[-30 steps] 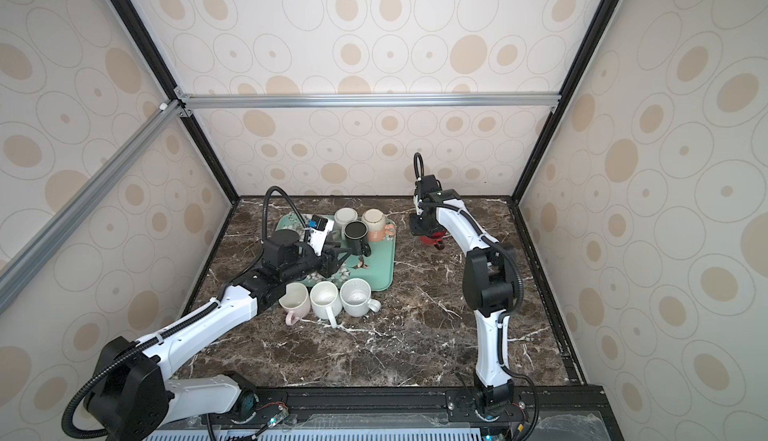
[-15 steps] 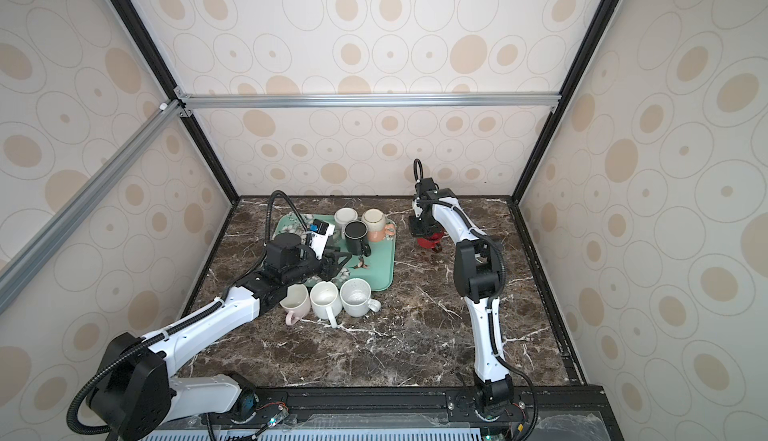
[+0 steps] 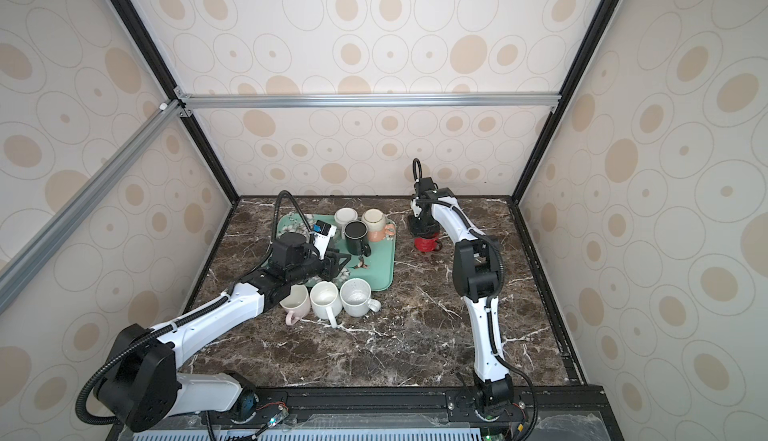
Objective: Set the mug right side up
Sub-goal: 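Open the right gripper and lift it off the red mug, then reach the left gripper to the upside-down black mug while the right gripper withdraws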
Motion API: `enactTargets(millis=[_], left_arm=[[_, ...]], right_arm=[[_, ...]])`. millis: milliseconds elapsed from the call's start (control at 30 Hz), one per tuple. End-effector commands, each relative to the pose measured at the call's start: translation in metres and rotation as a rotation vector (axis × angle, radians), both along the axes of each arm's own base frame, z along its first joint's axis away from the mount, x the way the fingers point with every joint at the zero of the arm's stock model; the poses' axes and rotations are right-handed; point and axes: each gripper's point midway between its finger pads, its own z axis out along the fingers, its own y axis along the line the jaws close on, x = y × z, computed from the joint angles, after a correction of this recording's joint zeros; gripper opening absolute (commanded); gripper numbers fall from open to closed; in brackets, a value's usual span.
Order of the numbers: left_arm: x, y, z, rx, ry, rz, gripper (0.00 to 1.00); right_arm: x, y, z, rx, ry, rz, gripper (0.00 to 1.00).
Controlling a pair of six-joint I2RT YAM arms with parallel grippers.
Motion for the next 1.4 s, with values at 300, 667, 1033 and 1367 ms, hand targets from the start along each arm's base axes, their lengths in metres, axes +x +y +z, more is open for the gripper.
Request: enactTargets(millis=[300,667,1033,1367], left_arm=[[0.017,0.006,0.01,0.017,-0.005,0.06,0.47],[0.028,0.004,0.001,-0.046,0.06,0.131,0.48],[0.054,-0.018,-0.034,-0.019,0.192,0.239,0.52],[0.069,-0.029,-0.078,0.073,0.342,0.38,0.58]], right_arm=[[-0.011,0.001,0.067,0.029,-0.09,0.007,0.42],[-0.084,-0.002,0.125,0.077,-0.287,0.004,0.44],[-0.186,0.003,0.054,0.162,-0.246,-0.001,0.44],[-0.208,0.007,0.015,0.215,-0.178,-0.025,0.44]])
